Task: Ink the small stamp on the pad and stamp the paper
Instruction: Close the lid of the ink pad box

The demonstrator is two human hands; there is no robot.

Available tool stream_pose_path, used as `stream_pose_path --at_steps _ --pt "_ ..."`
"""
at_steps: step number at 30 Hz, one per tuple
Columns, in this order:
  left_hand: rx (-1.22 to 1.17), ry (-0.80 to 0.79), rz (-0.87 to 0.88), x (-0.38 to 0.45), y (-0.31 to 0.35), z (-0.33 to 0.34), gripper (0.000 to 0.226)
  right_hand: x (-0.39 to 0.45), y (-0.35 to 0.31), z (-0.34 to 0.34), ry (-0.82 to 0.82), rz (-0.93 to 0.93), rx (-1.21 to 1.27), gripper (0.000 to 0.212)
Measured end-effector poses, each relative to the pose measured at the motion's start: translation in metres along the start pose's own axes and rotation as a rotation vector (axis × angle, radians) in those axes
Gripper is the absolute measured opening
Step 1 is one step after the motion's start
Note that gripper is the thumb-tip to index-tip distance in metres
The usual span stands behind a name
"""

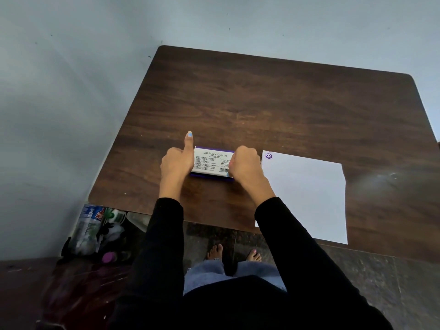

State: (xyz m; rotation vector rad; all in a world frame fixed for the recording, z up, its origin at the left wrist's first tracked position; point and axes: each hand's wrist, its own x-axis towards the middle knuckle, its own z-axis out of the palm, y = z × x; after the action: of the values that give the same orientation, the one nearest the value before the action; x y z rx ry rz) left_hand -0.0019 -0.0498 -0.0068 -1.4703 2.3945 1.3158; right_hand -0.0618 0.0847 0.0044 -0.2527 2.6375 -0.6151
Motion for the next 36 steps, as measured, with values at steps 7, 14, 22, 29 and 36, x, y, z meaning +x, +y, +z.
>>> stream_pose_path --at_steps 7,14,22,29,36 --pt "-0.012 -0.006 -0.052 -0.003 -0.004 0.005 0.083 -0.007 0.007 0.009 0.033 -0.072 -0.007 0.017" --pt "-0.004 0.007 -0.052 -0.003 -0.003 0.006 0.084 -0.008 0.007 0.011 0.039 -0.108 -0.057 0.02" --pt "0.056 0.082 0.078 -0.005 0.005 0.008 0.071 0.001 0.024 -0.016 0.375 -0.157 0.27 0.013" --pt "-0.009 0.091 0.166 -0.009 0.013 0.017 0.048 0.007 0.059 -0.006 0.178 -0.127 0.128 0.024" --pt "-0.005 0.083 0.219 -0.014 0.022 0.026 0.049 0.006 0.058 -0.005 0.176 -0.162 0.132 0.019"
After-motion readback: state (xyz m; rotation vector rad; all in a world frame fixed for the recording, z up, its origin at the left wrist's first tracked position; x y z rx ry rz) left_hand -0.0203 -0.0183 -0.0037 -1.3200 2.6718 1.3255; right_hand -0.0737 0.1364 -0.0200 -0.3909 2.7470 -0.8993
